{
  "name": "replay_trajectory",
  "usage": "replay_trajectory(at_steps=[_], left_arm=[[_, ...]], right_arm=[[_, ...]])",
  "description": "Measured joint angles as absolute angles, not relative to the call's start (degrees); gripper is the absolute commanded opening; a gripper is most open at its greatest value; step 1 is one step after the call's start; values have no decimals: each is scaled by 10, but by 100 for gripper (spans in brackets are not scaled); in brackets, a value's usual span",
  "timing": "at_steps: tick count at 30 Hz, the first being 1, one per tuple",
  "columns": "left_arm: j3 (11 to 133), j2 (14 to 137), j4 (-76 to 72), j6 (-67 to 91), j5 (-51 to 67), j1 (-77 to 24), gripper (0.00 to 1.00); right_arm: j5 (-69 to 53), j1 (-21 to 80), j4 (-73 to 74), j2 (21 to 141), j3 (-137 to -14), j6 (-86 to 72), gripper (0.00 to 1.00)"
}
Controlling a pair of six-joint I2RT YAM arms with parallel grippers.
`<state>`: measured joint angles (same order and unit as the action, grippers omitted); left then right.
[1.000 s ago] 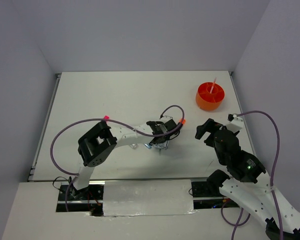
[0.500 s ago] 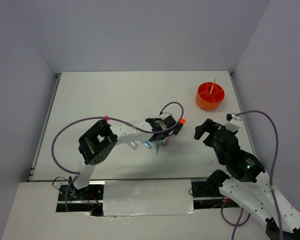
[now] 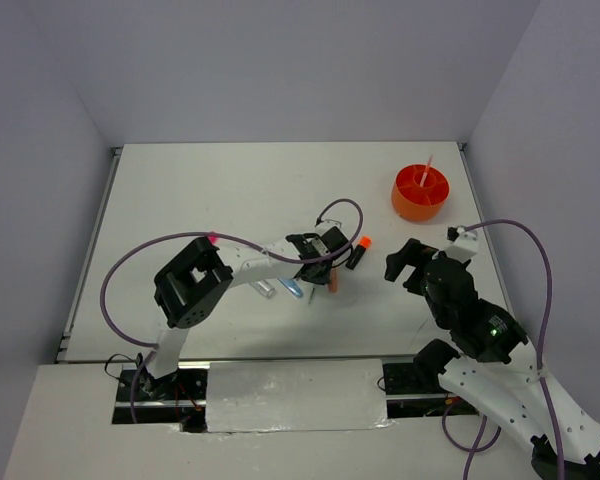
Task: Sort the stationery into containers
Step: Pick up the pen from the center of the board.
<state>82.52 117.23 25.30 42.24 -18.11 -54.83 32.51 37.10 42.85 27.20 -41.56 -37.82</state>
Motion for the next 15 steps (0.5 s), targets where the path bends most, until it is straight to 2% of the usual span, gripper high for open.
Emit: replay_trajectory(at_steps=[8, 15], left_arm=[[779, 1141, 212, 427, -167, -547, 0], [750, 1058, 281, 450, -180, -553, 0]], right_arm=[[298, 371, 412, 269, -409, -372, 100], [283, 371, 385, 312, -369, -396, 100]])
